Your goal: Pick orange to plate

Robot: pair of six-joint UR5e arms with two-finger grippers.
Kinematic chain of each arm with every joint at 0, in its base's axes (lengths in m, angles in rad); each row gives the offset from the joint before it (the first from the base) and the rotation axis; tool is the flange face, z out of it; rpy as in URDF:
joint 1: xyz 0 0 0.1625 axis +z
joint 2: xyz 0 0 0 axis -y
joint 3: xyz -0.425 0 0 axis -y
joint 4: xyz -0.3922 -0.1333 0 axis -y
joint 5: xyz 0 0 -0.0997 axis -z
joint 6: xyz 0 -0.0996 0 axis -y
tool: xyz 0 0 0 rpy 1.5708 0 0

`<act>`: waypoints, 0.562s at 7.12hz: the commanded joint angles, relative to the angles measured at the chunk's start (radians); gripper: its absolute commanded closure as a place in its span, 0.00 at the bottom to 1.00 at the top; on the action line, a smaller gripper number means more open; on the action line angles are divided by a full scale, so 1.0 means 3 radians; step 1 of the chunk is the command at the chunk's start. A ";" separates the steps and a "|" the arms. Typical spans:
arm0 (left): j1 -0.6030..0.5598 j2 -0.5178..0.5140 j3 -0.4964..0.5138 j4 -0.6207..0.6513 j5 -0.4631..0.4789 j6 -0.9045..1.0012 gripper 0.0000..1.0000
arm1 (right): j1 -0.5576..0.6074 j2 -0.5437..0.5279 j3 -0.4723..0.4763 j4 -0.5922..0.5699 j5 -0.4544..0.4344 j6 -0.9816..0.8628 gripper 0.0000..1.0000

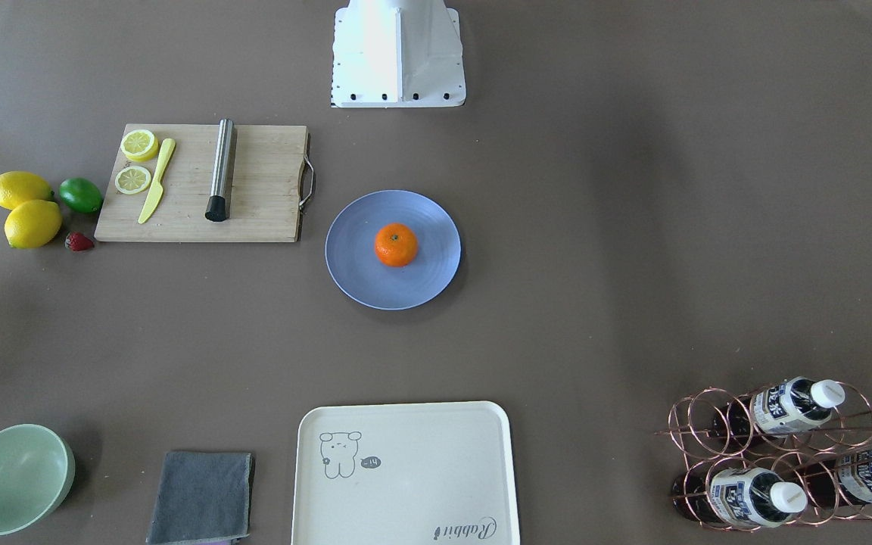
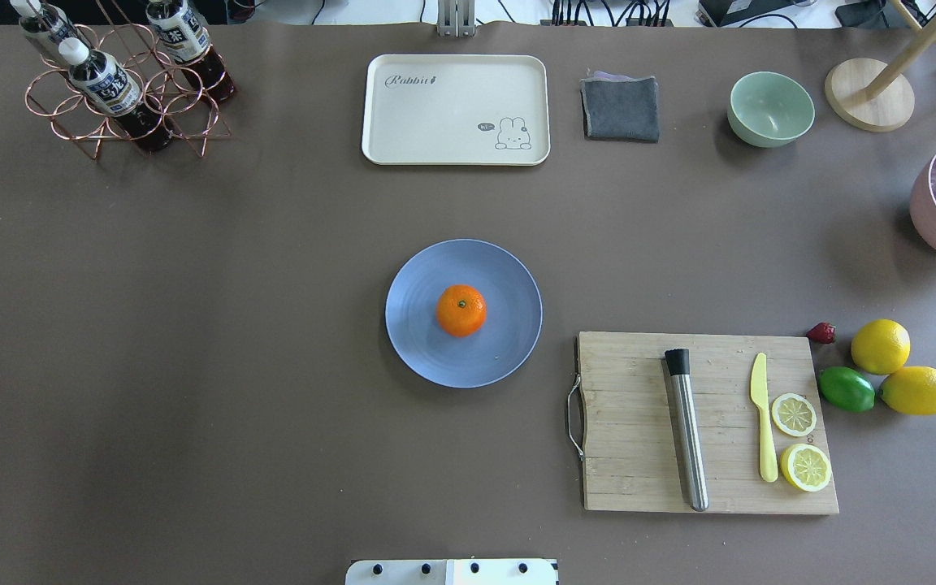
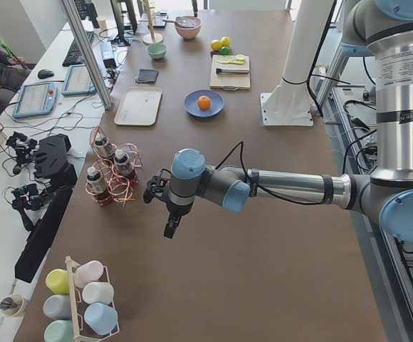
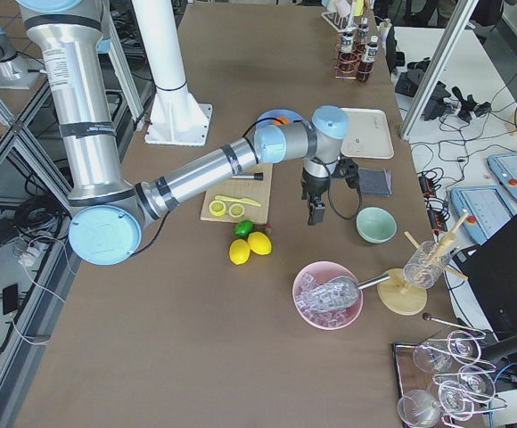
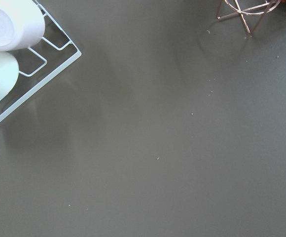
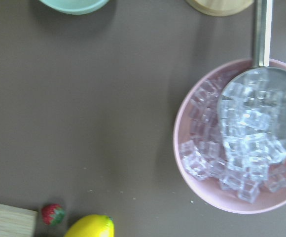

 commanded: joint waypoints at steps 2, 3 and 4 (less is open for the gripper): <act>-0.0256 0.0021 0.0057 0.0289 -0.0129 0.0382 0.02 | 0.0538 -0.0187 -0.0498 0.0056 0.0041 -0.0714 0.00; -0.0256 0.0021 0.0062 0.0289 -0.0134 0.0382 0.02 | 0.0568 -0.0254 -0.0528 0.0238 0.0045 -0.0694 0.00; -0.0261 0.0016 0.0067 0.0289 -0.0124 0.0377 0.02 | 0.0568 -0.0260 -0.0559 0.0255 0.0081 -0.0679 0.00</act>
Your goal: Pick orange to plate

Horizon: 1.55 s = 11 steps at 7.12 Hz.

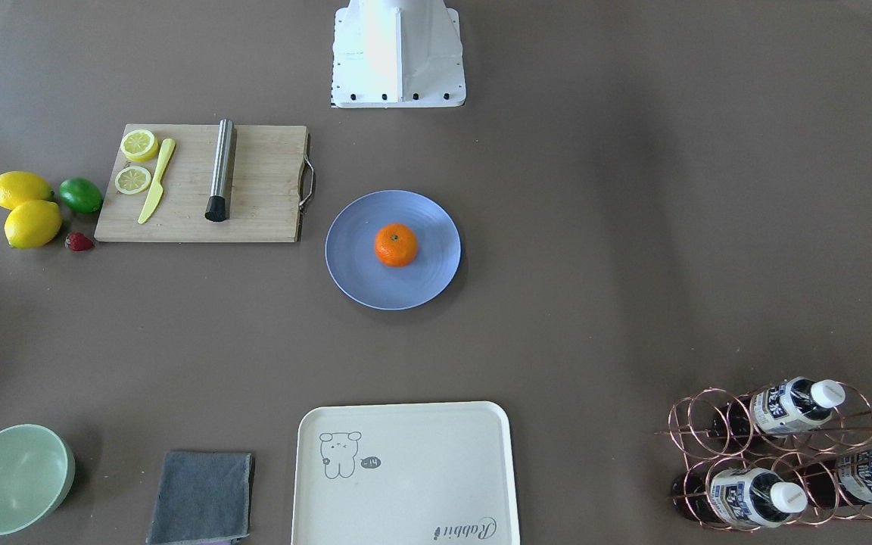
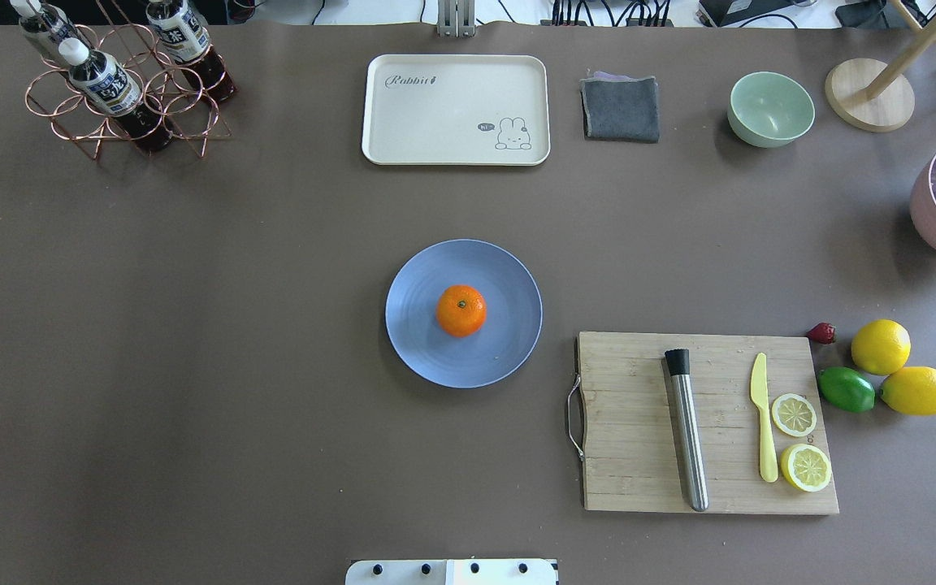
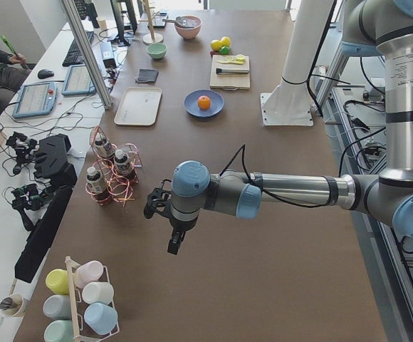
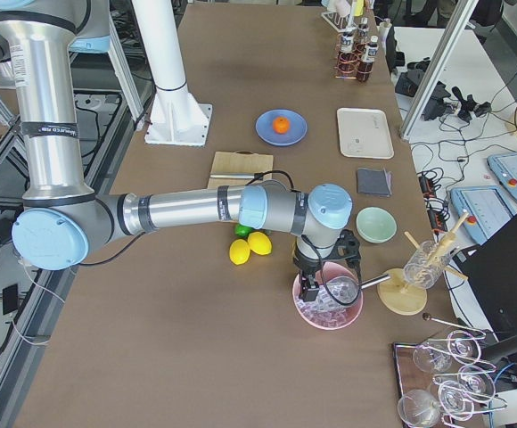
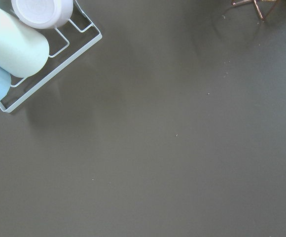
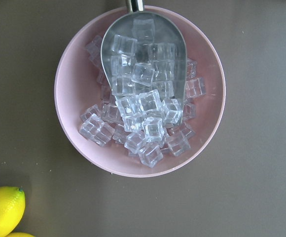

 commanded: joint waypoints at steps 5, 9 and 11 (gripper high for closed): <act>-0.0002 -0.0059 0.0016 0.0000 -0.0001 -0.0008 0.02 | 0.0058 -0.0044 -0.0069 0.0079 0.0049 0.0008 0.00; -0.0002 -0.0084 0.0021 -0.0015 0.0004 -0.0003 0.02 | 0.0078 -0.0039 -0.0063 0.0079 0.0084 0.0008 0.00; -0.0002 -0.0079 0.0021 -0.0015 0.0004 -0.0003 0.02 | 0.0078 -0.0044 -0.0063 0.0079 0.0125 0.0008 0.00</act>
